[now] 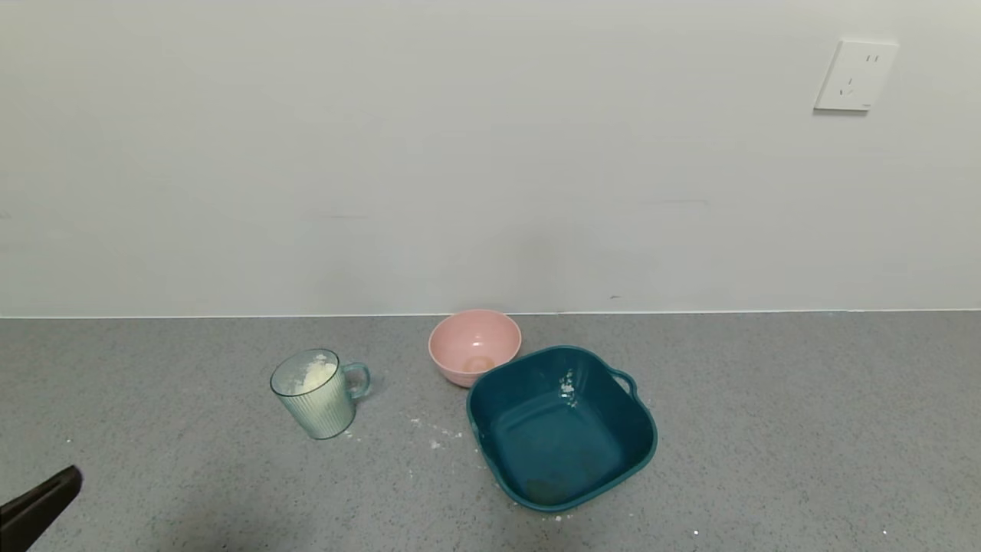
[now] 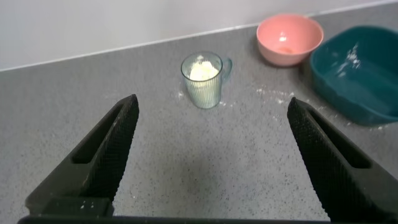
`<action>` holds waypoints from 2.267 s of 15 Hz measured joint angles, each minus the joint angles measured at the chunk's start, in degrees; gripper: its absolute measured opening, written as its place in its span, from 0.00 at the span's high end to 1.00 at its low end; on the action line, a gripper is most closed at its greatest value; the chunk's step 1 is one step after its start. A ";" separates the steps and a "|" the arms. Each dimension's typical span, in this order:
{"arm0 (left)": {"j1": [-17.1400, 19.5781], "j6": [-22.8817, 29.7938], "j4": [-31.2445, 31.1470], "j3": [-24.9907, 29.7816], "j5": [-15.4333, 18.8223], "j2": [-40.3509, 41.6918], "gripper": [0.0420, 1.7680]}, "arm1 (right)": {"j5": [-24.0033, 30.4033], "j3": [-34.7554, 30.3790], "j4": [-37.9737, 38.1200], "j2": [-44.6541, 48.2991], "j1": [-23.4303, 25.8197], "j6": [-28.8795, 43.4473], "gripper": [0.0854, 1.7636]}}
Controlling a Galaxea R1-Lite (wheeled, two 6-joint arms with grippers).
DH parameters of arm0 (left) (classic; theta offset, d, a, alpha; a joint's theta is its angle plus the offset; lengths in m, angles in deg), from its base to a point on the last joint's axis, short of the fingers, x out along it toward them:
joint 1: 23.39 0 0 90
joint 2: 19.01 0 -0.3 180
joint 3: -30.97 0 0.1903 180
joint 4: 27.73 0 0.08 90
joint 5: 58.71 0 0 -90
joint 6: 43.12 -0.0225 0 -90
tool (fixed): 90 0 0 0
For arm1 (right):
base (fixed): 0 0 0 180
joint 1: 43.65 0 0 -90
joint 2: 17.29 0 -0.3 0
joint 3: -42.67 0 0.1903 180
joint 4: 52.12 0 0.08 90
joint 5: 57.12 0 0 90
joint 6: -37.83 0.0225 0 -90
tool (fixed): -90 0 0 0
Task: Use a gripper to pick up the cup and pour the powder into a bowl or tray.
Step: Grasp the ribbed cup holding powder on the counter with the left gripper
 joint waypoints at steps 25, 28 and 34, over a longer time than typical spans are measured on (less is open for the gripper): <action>0.99 -1.41 42.68 13.76 3.28 -56.26 0.03 | 0.00 0.00 0.00 0.00 0.00 0.02 0.03; 1.11 -1.08 50.40 14.67 3.34 -61.17 0.03 | 0.00 0.00 0.00 0.00 0.00 0.02 0.03; 1.34 -0.83 74.19 18.92 3.39 -71.21 0.03 | 0.00 0.00 0.00 0.00 0.01 0.02 0.03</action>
